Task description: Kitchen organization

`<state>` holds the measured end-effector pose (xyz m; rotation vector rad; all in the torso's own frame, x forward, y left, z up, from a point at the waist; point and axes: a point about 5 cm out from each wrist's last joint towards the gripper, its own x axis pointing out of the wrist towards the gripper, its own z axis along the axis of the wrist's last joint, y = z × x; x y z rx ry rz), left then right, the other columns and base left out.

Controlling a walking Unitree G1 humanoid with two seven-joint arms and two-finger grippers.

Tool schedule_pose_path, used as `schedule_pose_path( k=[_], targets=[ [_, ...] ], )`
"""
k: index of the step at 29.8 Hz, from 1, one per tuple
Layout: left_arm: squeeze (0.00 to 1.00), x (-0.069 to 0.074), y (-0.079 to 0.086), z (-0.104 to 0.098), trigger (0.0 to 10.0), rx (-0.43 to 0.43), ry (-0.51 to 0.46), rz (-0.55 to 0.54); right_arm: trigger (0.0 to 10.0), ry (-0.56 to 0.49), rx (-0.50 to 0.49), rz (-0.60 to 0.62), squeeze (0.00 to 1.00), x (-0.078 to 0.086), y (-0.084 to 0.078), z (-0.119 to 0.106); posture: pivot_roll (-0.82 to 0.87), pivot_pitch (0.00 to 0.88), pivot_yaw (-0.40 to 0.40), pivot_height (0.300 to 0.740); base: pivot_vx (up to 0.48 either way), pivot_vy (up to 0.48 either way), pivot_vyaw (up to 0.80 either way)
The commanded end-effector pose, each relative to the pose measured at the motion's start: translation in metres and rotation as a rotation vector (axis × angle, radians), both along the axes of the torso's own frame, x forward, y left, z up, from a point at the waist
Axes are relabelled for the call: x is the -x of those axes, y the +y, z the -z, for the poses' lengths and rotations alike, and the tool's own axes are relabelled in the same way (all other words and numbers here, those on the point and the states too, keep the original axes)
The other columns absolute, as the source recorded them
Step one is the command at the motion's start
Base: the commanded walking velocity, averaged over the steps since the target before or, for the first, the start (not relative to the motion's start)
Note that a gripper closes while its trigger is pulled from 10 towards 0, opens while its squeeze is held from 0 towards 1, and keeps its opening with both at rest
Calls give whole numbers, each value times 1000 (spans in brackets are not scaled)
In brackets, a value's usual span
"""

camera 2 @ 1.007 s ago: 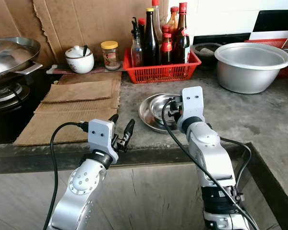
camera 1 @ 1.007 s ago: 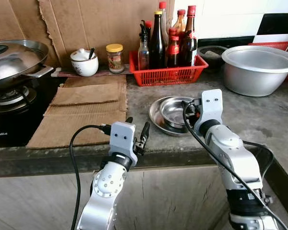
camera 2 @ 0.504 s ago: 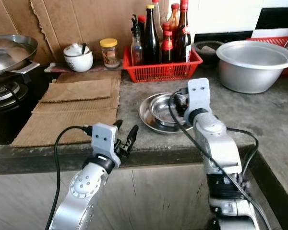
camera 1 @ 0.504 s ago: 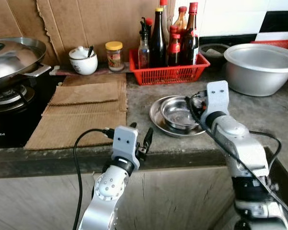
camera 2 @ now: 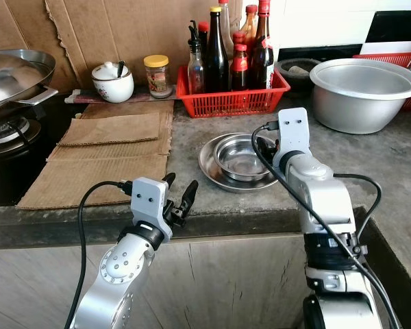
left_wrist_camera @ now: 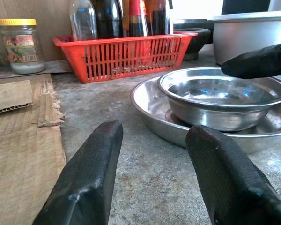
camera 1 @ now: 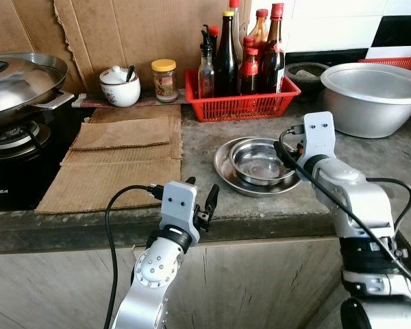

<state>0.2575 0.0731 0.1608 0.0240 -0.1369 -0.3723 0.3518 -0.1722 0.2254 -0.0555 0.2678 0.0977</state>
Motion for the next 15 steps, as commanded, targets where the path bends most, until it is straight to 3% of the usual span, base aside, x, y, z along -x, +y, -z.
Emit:
schedule_pose_path(
  k=[1,15],
  targets=[
    [0,-1,0,-1,10000,-12,0,1,10000,16,1,-7,0,-1,0,-2,24,36,-17,740,0,0,0],
    [0,-1,2,-2,10000,-12,-6,-17,10000,117,-23,-35,0,-5,-2,0,22,41,-23,740,0,0,0]
  ],
)
